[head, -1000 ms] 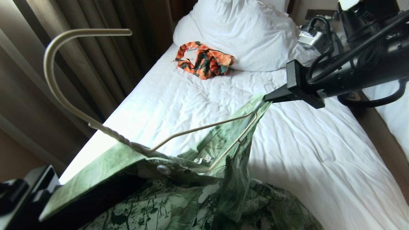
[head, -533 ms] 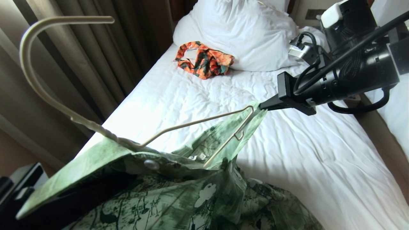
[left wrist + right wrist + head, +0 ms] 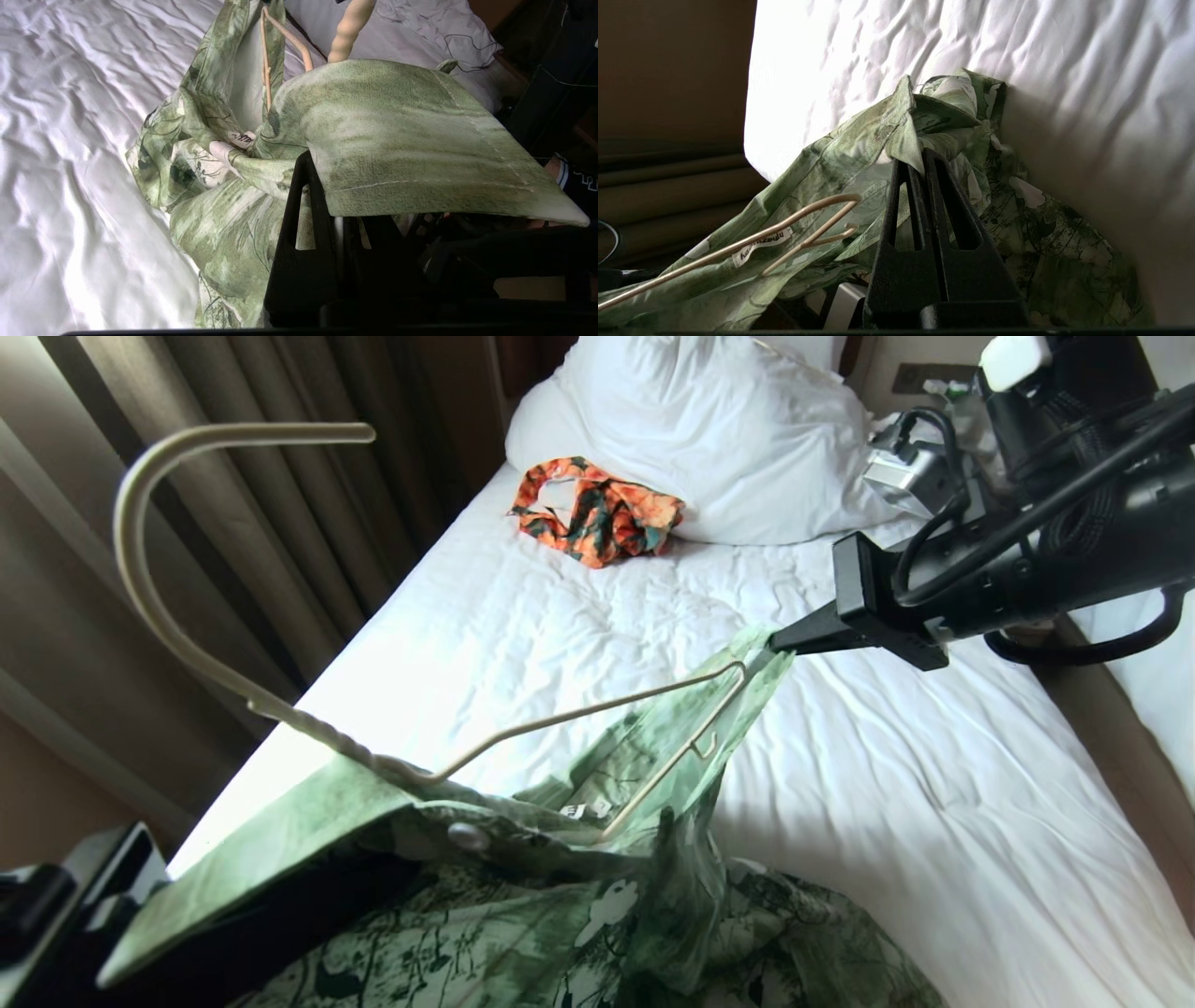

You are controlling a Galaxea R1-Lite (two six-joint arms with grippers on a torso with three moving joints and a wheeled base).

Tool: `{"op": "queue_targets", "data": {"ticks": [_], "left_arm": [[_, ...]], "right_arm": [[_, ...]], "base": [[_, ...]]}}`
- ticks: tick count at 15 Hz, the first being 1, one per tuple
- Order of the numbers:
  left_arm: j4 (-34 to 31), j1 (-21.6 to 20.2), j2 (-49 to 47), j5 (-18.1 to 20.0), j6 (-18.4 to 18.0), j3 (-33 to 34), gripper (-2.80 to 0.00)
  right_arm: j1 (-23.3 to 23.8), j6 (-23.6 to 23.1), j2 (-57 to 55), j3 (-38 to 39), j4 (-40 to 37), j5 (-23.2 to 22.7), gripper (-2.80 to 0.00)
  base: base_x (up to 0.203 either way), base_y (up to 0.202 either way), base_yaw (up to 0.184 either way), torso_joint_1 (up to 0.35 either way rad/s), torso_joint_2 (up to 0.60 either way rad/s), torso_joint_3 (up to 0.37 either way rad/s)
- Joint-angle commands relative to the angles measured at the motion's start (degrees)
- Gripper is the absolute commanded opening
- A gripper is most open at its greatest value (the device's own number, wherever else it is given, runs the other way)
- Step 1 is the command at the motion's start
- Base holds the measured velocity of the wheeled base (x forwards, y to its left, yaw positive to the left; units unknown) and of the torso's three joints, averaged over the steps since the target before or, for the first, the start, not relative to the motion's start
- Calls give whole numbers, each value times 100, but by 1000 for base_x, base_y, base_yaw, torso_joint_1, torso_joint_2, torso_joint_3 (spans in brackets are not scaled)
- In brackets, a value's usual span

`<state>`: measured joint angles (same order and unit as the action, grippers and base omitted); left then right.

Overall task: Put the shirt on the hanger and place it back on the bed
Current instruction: Hook the other side of the shirt onto the hanger

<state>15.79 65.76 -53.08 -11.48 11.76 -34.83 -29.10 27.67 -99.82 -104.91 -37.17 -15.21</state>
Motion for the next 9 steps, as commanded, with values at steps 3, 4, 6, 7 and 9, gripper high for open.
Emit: {"op": "queue_targets", "data": {"ticks": [3, 4, 6, 7, 9], "left_arm": [[12, -169, -168, 15, 1, -50, -280], [18, -169, -216, 28, 1, -50, -280], [169, -169, -388, 41, 5, -35, -280], [276, -169, -531, 41, 9, -21, -280], [516, -174, -874, 41, 23, 37, -280]], "right_arm": [[-26, -92, 330, 6, -374, -8, -280], [-26, -114, 376, -14, -386, -8, -280], [-39, -230, 430, -80, -377, -8, -280], [-43, -454, 424, -82, -367, -11, -280], [-73, -799, 436, -82, -171, -16, -280]], "base": [[0, 0, 0, 0, 0, 0], [0, 0, 0, 0, 0, 0], [0, 0, 0, 0, 0, 0], [0, 0, 0, 0, 0, 0], [0, 0, 0, 0, 0, 0]]}}
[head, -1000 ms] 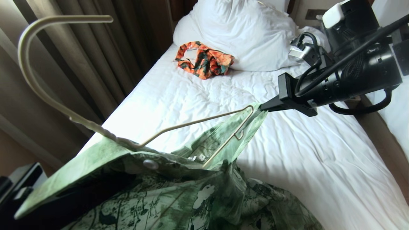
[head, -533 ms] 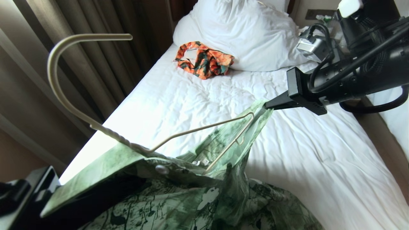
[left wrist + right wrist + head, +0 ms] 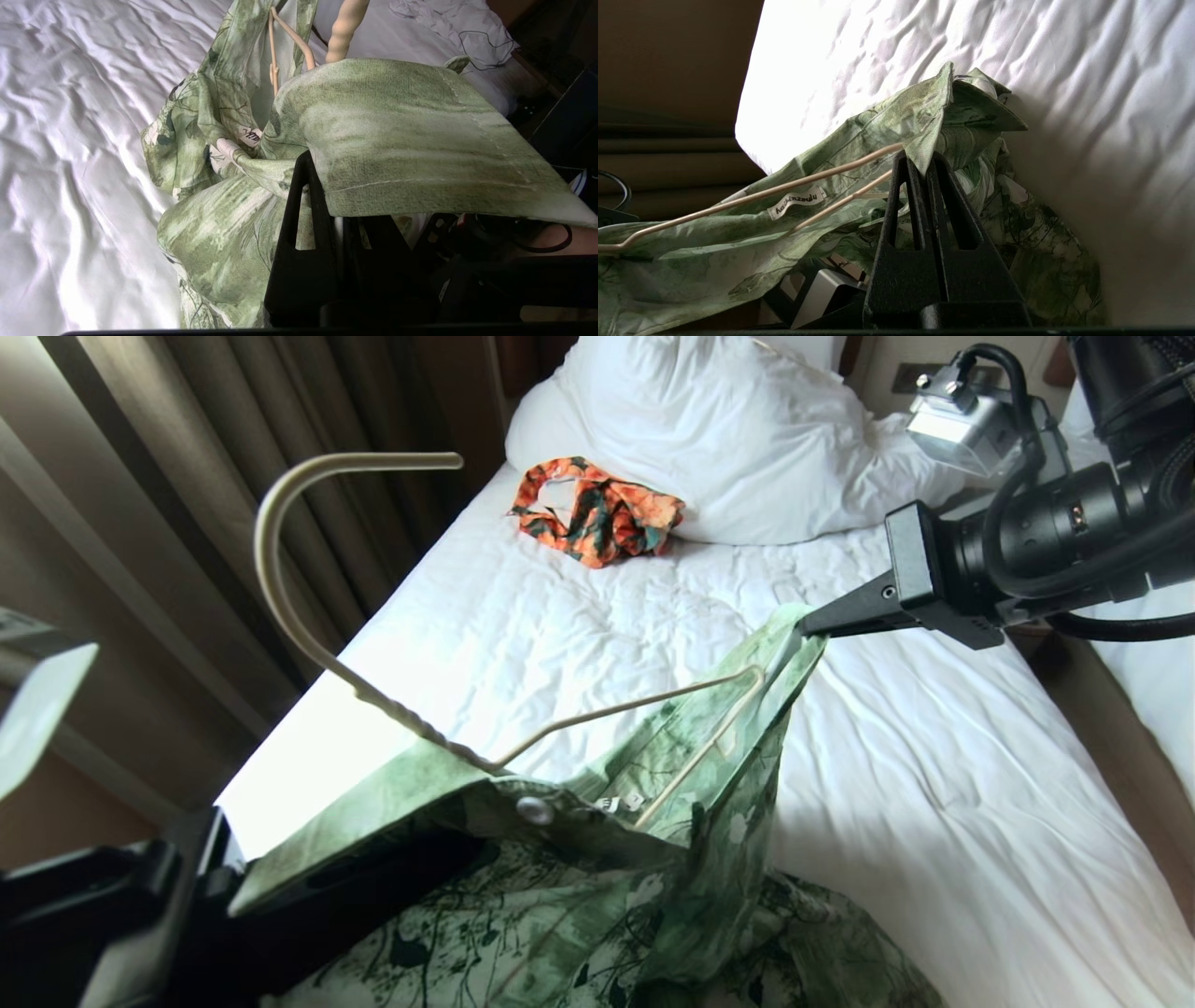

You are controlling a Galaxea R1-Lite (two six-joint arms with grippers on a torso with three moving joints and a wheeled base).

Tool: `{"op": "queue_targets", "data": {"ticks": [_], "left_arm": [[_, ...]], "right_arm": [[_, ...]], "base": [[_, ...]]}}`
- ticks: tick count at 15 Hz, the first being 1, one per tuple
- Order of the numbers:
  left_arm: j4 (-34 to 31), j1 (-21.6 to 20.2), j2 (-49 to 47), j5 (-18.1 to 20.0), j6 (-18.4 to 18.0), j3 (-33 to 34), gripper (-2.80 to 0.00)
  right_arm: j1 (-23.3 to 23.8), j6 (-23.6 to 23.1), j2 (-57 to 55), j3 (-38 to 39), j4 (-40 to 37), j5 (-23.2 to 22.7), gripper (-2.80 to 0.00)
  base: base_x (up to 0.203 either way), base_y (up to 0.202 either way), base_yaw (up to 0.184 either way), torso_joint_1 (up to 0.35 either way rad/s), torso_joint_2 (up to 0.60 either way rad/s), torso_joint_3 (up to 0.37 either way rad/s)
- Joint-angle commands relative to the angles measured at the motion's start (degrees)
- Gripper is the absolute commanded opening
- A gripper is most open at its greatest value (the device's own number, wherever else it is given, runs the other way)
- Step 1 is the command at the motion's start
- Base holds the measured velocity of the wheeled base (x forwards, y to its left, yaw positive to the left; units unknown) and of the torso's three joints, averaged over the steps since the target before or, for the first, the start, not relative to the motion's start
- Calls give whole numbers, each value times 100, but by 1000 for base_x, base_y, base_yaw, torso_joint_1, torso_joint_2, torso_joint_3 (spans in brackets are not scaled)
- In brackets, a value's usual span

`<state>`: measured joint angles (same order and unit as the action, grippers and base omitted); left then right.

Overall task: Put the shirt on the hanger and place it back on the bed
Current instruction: Hook the other side of the shirt onto the hanger

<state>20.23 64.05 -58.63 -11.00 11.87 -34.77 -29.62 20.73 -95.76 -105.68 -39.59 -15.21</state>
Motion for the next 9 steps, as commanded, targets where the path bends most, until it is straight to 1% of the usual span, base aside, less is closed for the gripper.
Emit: {"op": "queue_targets", "data": {"ticks": [1, 2, 4, 5, 7, 9], "left_arm": [[250, -6, -475, -8, 12, 45, -280], [390, -6, -586, -8, 9, 44, -280], [491, 3, -641, 1, -10, -21, -280], [491, 5, -648, 1, -18, -21, -280], [497, -11, -790, -8, -10, -30, -280], [505, -162, -914, -8, 2, -23, -280]], "right_arm": [[-33, -155, 47, -5, 200, -24, -280], [-44, -199, 72, -5, 242, -34, -280], [-45, -603, 107, 42, 250, -34, -280], [-36, -714, 133, 47, 248, -48, -280], [-99, -756, 227, 39, 250, -65, -280], [-255, -878, 333, 39, 247, -53, -280]], "base": [[0, 0, 0, 0, 0, 0], [0, 0, 0, 0, 0, 0], [0, 0, 0, 0, 0, 0], [0, 0, 0, 0, 0, 0], [0, 0, 0, 0, 0, 0], [0, 0, 0, 0, 0, 0]]}}
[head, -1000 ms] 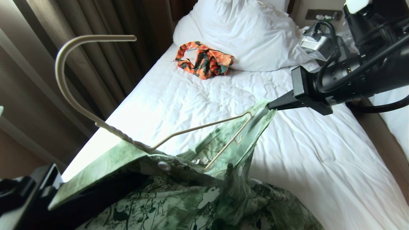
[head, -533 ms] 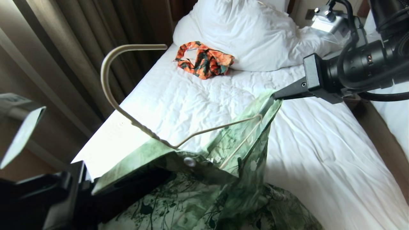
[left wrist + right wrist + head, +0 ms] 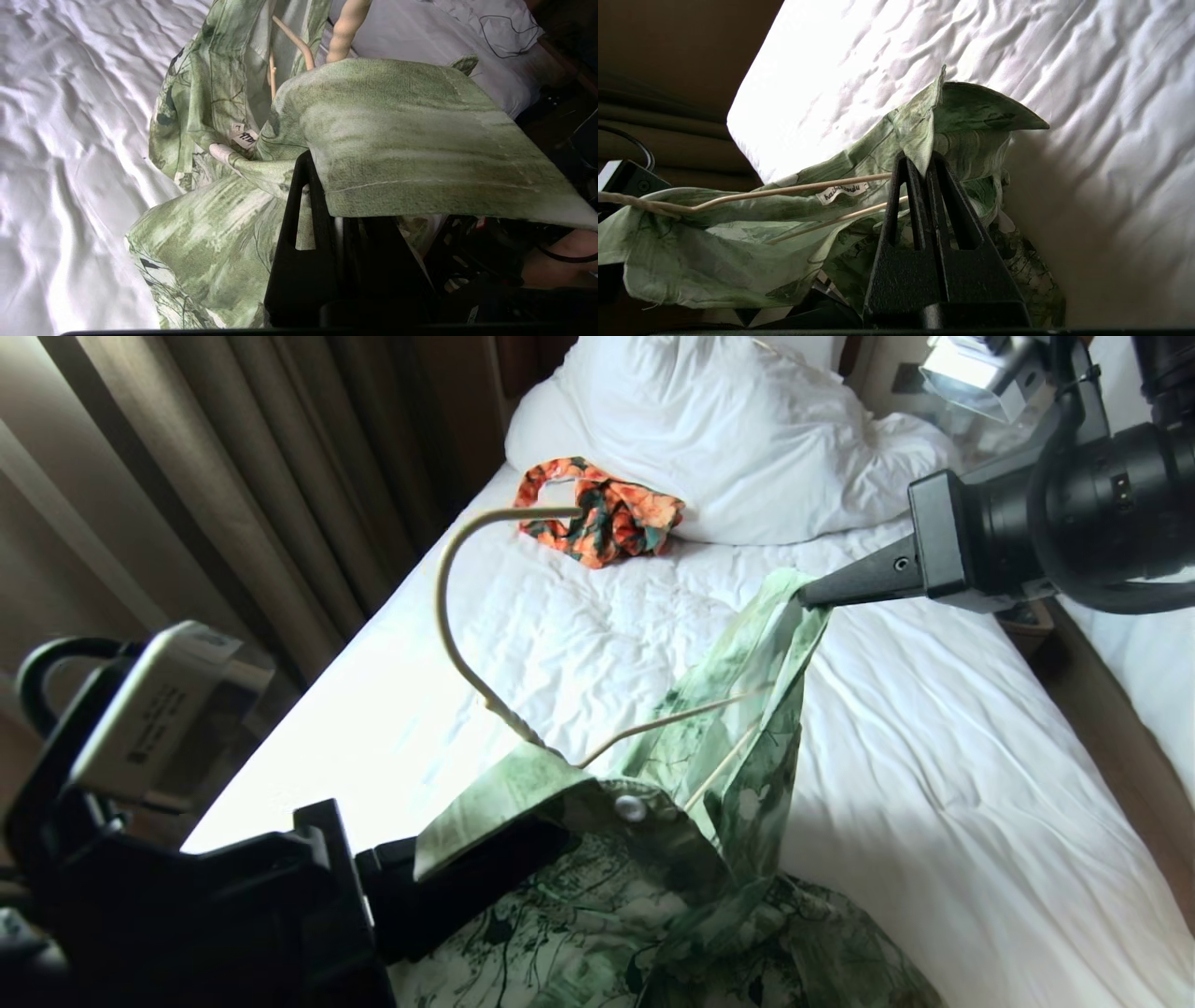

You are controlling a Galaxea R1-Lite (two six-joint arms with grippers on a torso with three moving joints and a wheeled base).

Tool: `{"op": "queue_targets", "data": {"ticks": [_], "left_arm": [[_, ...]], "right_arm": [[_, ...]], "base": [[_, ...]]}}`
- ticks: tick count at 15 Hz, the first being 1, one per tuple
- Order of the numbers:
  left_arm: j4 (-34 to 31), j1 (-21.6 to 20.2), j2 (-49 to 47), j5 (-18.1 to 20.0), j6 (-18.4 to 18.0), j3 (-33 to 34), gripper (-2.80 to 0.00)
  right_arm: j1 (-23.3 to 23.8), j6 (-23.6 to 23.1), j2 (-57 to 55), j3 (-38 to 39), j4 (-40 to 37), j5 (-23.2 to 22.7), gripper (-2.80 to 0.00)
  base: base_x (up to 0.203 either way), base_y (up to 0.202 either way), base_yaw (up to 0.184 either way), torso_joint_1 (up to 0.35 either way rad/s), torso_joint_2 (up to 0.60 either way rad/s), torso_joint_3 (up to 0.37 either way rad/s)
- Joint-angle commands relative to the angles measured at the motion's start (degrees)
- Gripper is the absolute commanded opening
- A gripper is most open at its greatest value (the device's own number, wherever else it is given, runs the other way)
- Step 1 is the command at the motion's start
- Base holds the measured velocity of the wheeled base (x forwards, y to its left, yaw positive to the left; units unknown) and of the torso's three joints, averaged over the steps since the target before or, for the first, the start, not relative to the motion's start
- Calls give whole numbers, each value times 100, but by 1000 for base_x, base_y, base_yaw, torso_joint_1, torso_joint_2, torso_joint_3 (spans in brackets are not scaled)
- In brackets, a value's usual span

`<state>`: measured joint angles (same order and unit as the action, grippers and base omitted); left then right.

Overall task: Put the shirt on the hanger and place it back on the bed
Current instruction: Hook the other side of the shirt onto the hanger

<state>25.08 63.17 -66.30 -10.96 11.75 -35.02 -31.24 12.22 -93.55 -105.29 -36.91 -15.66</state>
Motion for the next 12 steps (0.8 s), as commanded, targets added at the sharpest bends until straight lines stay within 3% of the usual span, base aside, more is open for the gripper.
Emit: {"op": "queue_targets", "data": {"ticks": [1, 4, 7, 10, 12], "left_arm": [[54, -196, -213, -8, 19, 6, -280], [279, -454, -278, 32, 12, 13, -280], [287, -431, -363, 126, 30, 1, -280], [287, -414, -475, 217, 378, -51, -280], [287, -388, -569, 591, 632, -196, -280]], "right_arm": [[-154, -42, 198, 0, -24, -7, -280], [-360, -44, 392, 0, -49, 11, -280], [-507, -67, 550, 0, -37, -14, -280], [-469, -451, 590, 32, -18, -167, -280], [-309, -1037, 595, 26, -11, -501, -280]], "base": [[0, 0, 0, 0, 0, 0], [0, 0, 0, 0, 0, 0], [0, 0, 0, 0, 0, 0], [0, 0, 0, 0, 0, 0], [0, 0, 0, 0, 0, 0]]}}
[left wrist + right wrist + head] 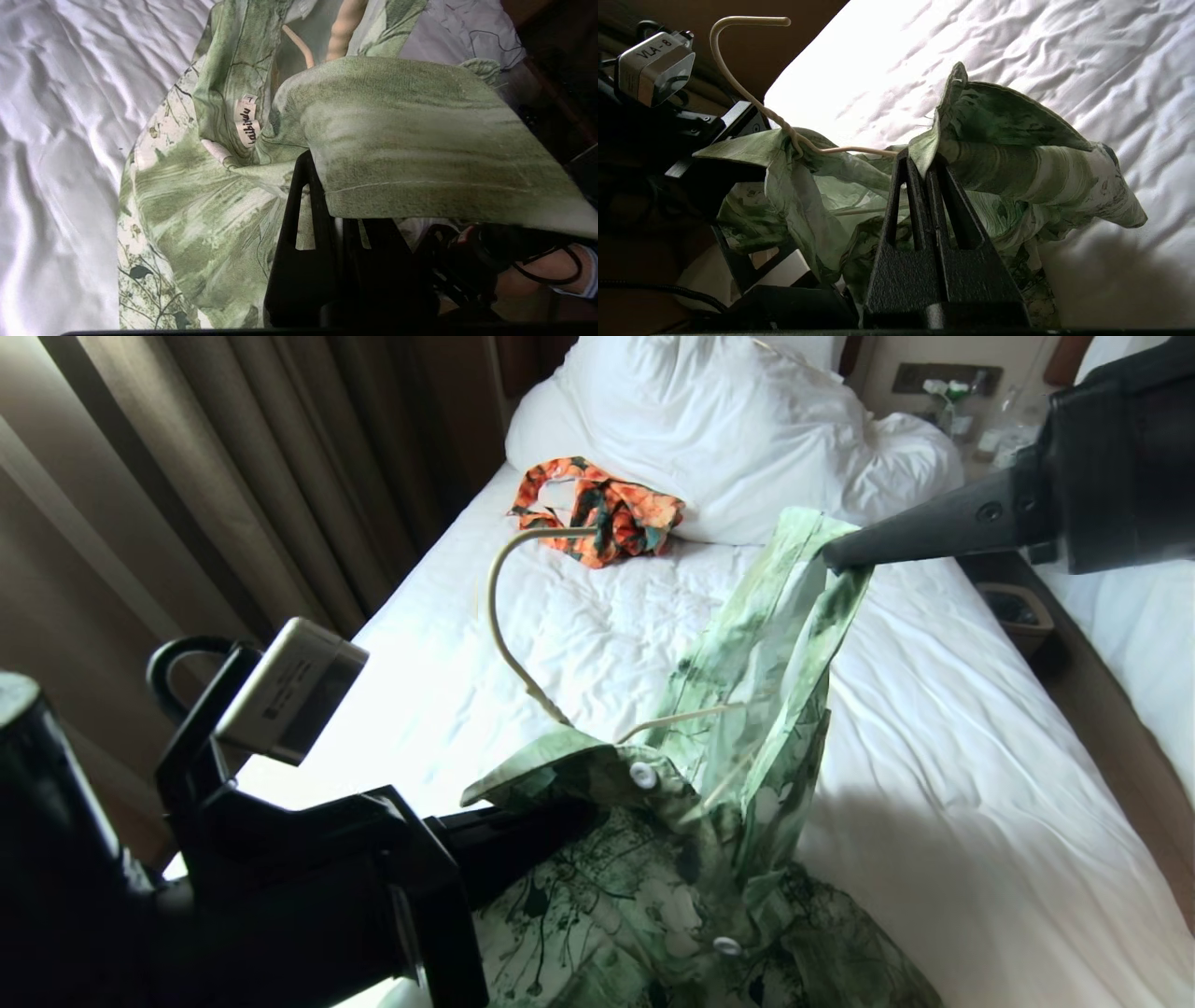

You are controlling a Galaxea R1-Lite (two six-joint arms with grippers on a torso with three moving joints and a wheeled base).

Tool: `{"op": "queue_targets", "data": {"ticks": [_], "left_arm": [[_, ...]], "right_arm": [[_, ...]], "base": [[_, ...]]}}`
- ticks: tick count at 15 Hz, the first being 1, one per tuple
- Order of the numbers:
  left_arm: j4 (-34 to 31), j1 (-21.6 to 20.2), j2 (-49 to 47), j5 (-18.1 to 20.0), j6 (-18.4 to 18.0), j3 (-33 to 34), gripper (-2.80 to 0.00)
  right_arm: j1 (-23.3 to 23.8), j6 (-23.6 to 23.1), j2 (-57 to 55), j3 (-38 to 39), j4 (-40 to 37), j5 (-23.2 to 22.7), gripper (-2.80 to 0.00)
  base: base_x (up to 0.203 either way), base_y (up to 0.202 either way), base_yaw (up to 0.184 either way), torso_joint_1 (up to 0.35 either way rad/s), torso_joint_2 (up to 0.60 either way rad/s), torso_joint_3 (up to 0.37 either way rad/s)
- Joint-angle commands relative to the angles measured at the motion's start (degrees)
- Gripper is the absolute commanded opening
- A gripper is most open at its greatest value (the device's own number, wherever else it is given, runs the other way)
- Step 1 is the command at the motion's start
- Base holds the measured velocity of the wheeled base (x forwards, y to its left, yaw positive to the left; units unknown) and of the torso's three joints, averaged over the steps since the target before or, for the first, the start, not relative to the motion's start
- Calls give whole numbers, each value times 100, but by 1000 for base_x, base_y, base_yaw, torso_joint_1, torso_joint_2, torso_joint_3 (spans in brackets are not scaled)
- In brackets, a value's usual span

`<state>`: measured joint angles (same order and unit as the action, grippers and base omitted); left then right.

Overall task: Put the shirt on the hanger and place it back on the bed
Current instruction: Hook the other side of the shirt onto the hanger

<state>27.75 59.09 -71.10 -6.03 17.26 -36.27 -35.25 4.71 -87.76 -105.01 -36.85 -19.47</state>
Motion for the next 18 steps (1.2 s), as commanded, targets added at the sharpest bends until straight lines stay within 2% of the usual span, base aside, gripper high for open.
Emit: {"op": "queue_targets", "data": {"ticks": [1, 3, 6, 12, 15, 18], "left_arm": [[13, 76, -136, 187, 115, -138, -280], [71, 105, -393, 206, 102, -199, -280], [550, 94, -872, 207, 105, -222, -280], [2172, 87, -1738, 207, 104, -54, -280], [2927, 93, -2075, 191, 76, 23, -280], [3026, 131, -2119, 194, 82, 16, -280]], "right_arm": [[114, -453, -12, -2, -20, -164, -280], [98, -471, -2, -20, -24, -206, -280], [89, -473, 3, -20, -30, -215, -280], [80, -541, 123, -11, -33, -223, -280], [80, -540, 205, -11, -55, -541, -280], [57, -541, 281, -11, -50, -860, -280]], "base": [[0, 0, 0, 0, 0, 0], [0, 0, 0, 0, 0, 0], [0, 0, 0, 0, 0, 0], [0, 0, 0, 0, 0, 0], [0, 0, 0, 0, 0, 0], [0, 0, 0, 0, 0, 0]]}}
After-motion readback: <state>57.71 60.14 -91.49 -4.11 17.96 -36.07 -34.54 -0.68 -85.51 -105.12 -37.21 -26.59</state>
